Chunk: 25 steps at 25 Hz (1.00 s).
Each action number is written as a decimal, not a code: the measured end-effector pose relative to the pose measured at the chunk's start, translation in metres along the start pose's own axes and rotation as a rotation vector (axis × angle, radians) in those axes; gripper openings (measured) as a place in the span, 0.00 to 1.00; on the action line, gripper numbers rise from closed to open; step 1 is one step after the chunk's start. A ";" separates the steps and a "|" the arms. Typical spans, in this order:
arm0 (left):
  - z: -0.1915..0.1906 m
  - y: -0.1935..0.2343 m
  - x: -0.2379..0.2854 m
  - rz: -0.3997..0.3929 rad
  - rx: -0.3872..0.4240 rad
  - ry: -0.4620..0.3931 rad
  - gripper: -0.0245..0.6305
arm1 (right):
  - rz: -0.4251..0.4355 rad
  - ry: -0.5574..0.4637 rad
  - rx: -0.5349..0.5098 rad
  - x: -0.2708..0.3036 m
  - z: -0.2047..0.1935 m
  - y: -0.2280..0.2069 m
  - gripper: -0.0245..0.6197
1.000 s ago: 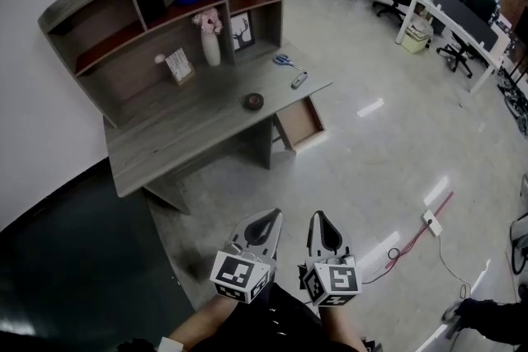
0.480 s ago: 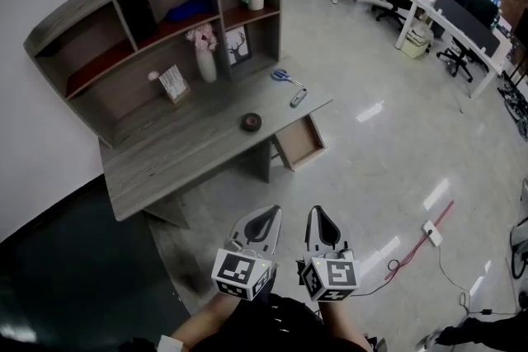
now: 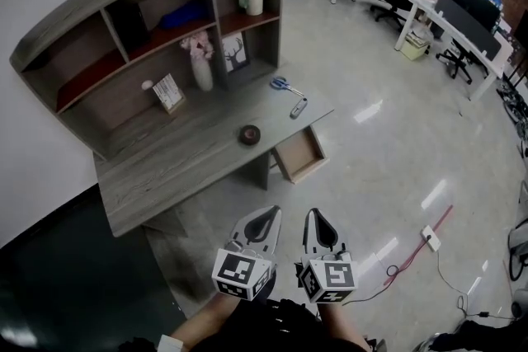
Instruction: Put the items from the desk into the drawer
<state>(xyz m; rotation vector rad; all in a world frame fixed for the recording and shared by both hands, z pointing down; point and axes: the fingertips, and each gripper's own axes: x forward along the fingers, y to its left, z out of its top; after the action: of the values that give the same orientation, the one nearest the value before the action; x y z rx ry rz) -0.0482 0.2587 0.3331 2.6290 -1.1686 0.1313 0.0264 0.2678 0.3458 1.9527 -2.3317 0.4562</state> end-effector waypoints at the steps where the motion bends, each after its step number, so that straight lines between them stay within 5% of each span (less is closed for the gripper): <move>1: 0.000 0.002 0.004 -0.002 -0.001 0.002 0.05 | -0.001 0.002 0.002 0.004 0.001 -0.002 0.05; 25: 0.008 0.062 0.075 -0.061 -0.011 -0.012 0.05 | -0.060 0.006 -0.010 0.096 0.010 -0.020 0.05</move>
<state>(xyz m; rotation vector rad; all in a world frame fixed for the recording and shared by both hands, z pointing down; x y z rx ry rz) -0.0441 0.1628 0.3522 2.6565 -1.0881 0.0979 0.0284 0.1706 0.3624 2.0078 -2.2605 0.4436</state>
